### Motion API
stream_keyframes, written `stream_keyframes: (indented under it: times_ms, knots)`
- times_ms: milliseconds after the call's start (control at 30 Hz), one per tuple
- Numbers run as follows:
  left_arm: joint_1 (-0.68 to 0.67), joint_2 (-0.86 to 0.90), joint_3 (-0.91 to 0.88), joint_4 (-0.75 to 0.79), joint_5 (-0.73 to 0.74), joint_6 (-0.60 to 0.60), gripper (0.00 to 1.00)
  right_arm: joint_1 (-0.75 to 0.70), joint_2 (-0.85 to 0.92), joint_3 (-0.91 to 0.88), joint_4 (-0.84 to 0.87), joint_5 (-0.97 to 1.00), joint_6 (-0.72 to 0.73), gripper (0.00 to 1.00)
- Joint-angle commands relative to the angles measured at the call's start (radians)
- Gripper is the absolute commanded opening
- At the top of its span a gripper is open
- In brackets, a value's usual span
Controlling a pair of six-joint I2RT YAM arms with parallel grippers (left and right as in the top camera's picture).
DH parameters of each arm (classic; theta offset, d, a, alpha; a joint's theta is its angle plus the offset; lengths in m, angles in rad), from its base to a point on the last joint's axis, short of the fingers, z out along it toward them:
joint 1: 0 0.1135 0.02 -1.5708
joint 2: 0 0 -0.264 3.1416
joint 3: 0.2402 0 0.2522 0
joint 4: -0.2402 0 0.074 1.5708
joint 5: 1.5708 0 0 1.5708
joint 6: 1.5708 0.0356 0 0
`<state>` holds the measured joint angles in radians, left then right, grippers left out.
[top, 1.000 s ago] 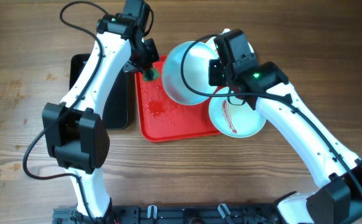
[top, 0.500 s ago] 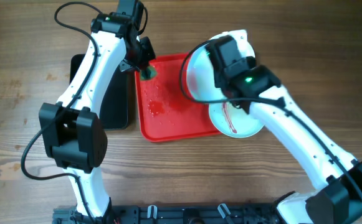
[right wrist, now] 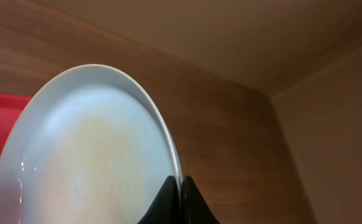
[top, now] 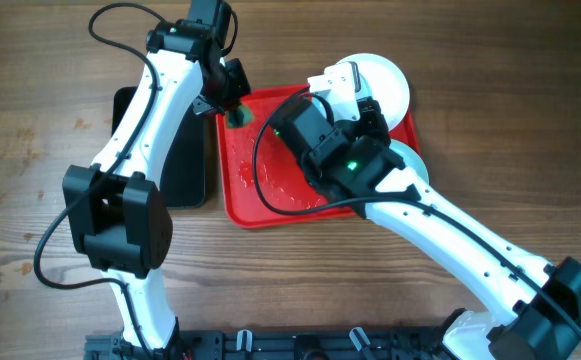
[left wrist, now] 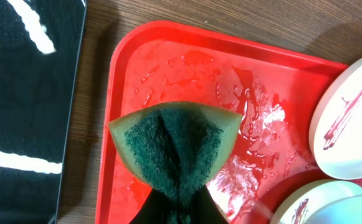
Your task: Clean dirty plates on tray and stack at the side
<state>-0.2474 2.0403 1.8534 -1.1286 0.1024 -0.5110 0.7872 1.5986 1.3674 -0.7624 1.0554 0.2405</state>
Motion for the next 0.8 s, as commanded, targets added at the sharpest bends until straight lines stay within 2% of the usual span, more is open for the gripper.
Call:
stream_keyframes:
  times_ms: [0, 100, 200, 267, 400, 767]
  knots:
    - [0.003, -0.01, 0.012, 0.004, 0.021, 0.009, 0.04, 0.021, -0.012, 0.002, 0.003, 0.152, -0.006, 0.04]
    - [0.003, -0.01, 0.012, 0.003, 0.021, 0.009, 0.04, 0.024, -0.012, 0.002, 0.005, 0.137, -0.008, 0.04]
    - [0.003, -0.01, 0.012, 0.002, 0.021, 0.009, 0.04, 0.019, -0.012, 0.001, -0.039, -0.138, 0.038, 0.04]
    - [0.003, -0.01, 0.012, -0.002, 0.021, 0.009, 0.04, 0.004, -0.012, 0.0, -0.064, -0.281, 0.121, 0.04]
    - [0.001, -0.01, 0.012, -0.011, 0.021, 0.009, 0.04, -0.04, -0.012, -0.001, -0.061, -0.54, 0.159, 0.04]
    - [-0.011, -0.01, 0.012, -0.021, 0.021, 0.009, 0.04, -0.121, -0.012, -0.001, -0.063, -0.917, 0.186, 0.04]
